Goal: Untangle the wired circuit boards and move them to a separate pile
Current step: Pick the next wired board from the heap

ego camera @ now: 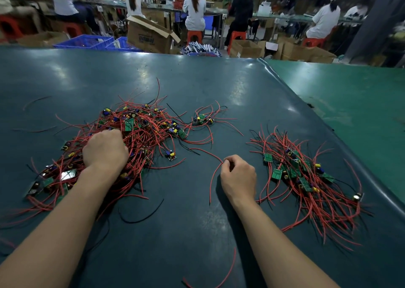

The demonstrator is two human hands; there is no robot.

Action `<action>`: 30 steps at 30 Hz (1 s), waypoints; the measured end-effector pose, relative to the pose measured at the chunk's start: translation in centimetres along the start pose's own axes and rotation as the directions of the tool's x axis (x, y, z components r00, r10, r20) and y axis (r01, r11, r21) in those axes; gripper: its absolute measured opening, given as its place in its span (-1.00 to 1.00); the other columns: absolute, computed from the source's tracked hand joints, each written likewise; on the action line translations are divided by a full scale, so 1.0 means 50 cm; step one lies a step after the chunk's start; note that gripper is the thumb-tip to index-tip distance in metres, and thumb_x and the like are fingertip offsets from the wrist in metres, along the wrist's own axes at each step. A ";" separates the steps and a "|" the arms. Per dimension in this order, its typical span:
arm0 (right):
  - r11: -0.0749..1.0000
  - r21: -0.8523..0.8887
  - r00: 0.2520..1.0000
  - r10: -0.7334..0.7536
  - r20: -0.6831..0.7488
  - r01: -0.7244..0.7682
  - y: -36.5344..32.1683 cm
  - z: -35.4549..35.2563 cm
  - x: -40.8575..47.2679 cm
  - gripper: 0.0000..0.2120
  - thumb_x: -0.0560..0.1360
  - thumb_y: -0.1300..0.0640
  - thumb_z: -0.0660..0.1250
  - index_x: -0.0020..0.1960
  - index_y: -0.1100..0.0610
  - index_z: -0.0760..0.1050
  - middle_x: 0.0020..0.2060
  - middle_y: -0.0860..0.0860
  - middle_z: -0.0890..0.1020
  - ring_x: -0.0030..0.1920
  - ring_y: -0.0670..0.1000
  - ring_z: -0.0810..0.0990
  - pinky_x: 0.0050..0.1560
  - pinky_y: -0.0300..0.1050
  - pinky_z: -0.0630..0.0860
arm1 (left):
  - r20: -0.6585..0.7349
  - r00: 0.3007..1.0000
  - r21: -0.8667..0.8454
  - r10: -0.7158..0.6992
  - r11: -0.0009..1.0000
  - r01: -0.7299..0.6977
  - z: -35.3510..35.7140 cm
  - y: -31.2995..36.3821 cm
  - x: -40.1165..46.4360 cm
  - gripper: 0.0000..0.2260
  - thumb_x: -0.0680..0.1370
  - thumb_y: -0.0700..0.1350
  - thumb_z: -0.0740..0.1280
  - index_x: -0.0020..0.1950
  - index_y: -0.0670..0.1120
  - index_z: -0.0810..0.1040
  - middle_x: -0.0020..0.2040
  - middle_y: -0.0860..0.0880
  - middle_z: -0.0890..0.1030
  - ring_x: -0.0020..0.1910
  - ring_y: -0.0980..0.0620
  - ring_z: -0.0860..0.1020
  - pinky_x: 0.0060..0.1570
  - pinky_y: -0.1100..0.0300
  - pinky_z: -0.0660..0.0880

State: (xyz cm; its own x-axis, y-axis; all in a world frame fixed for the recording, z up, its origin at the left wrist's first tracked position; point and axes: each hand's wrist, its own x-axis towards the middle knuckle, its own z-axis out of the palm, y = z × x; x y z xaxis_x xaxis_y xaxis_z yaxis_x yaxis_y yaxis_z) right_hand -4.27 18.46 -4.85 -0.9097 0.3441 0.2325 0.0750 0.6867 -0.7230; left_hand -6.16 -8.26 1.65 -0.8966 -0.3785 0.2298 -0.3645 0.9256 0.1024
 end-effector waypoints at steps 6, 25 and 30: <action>1.000 0.013 1.000 0.017 0.001 -0.017 0.002 0.002 0.004 -0.84 0.54 0.12 0.25 -0.10 0.07 0.61 -0.22 0.01 0.67 -0.21 0.06 0.57 -0.23 -0.16 0.36 | -0.087 0.996 -0.035 0.003 0.999 -0.007 -0.032 0.001 -0.003 -0.71 0.47 -0.16 0.40 0.17 -0.15 0.54 -0.04 -0.31 0.61 -0.01 -0.37 0.57 -0.09 -0.11 0.52; 1.000 0.005 1.000 0.017 0.003 -0.017 0.002 0.000 0.006 -0.83 0.54 0.11 0.25 -0.11 0.07 0.61 -0.23 0.02 0.67 -0.26 0.04 0.51 -0.23 -0.16 0.34 | -0.417 0.881 -0.429 0.225 0.806 -0.408 -0.072 0.102 -0.046 -0.68 0.41 -0.20 0.38 0.15 -0.12 0.52 -0.04 -0.12 0.63 0.01 -0.23 0.51 0.05 -0.07 0.44; 1.000 0.010 1.000 0.014 -0.005 -0.014 0.004 0.001 0.006 -0.83 0.54 0.12 0.25 -0.11 0.06 0.61 -0.27 0.01 0.65 -0.27 0.03 0.49 -0.24 -0.17 0.34 | -0.587 0.794 -0.401 0.154 0.797 -0.452 -0.122 0.120 -0.025 -0.69 0.48 -0.11 0.32 0.21 -0.10 0.52 0.02 -0.11 0.64 0.04 -0.20 0.52 0.07 -0.02 0.38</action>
State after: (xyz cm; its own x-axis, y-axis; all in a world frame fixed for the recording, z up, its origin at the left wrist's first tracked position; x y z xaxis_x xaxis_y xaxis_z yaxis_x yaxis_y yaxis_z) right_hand -4.55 18.69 -4.97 -0.9066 0.3567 0.2254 0.0837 0.6755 -0.7326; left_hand -5.69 -2.28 7.89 -0.6209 -0.1624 0.7669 0.2152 0.9054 0.3659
